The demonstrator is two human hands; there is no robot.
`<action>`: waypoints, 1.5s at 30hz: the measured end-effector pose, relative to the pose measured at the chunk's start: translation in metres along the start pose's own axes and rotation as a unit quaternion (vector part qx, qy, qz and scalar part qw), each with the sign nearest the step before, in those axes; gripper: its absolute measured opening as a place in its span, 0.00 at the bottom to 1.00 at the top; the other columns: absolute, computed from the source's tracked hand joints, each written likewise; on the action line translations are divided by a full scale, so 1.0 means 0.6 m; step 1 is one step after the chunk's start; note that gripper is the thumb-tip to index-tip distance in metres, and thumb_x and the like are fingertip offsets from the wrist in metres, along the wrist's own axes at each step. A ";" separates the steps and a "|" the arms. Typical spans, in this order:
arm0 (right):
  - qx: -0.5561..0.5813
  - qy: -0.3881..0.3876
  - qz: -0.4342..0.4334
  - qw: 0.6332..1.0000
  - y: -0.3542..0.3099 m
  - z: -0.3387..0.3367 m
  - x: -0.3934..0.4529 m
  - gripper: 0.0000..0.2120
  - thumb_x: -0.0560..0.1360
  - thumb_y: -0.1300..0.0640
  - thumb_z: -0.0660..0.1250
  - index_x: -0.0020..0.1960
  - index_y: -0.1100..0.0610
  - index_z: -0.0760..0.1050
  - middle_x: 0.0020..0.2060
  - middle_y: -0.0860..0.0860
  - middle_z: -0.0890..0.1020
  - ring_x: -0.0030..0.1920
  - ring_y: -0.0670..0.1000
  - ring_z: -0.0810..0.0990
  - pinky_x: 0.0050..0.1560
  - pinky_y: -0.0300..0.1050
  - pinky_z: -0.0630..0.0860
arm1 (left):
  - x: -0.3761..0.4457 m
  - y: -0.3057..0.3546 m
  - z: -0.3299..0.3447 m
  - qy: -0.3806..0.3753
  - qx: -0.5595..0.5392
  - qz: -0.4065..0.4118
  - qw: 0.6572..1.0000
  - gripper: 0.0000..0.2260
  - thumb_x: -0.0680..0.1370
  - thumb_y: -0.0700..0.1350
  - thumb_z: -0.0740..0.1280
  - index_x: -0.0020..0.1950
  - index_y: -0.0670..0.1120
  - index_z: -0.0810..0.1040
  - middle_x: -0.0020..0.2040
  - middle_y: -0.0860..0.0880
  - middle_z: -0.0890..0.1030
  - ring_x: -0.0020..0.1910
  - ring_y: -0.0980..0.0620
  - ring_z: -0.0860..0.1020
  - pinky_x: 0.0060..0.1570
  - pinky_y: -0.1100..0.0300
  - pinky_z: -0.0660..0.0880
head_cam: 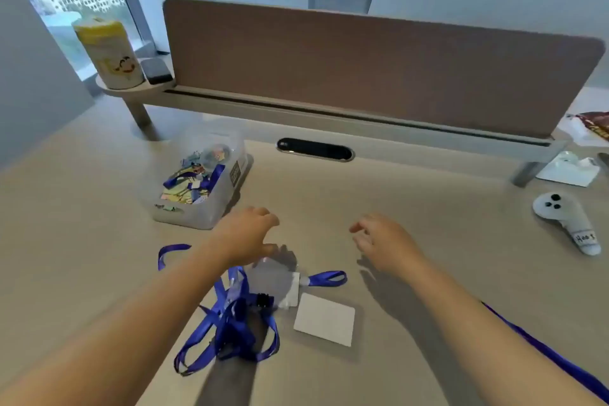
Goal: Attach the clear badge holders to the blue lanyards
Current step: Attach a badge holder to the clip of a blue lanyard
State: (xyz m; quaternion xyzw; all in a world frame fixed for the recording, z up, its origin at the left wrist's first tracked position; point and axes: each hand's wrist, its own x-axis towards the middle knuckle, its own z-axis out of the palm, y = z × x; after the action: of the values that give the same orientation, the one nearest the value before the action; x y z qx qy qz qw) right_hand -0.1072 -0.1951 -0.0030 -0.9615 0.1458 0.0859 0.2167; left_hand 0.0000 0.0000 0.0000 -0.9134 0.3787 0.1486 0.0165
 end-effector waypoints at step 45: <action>0.448 0.063 -0.050 0.891 -0.090 -0.036 0.058 0.08 0.78 0.63 0.58 0.54 0.59 0.74 0.35 0.51 0.77 0.32 0.46 0.75 0.35 0.32 0.76 | 0.052 0.020 -0.140 0.197 -0.648 -0.104 0.729 0.10 0.79 0.44 0.57 0.39 0.50 0.71 0.52 0.45 0.75 0.55 0.46 0.74 0.37 0.65 0.73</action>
State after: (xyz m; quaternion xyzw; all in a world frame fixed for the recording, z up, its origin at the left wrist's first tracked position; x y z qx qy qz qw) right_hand -0.0549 -0.1664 0.0293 -0.7720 0.1336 -0.0597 0.6185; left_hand 0.0344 -0.0421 0.0726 -0.7449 0.0878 0.1719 -0.6386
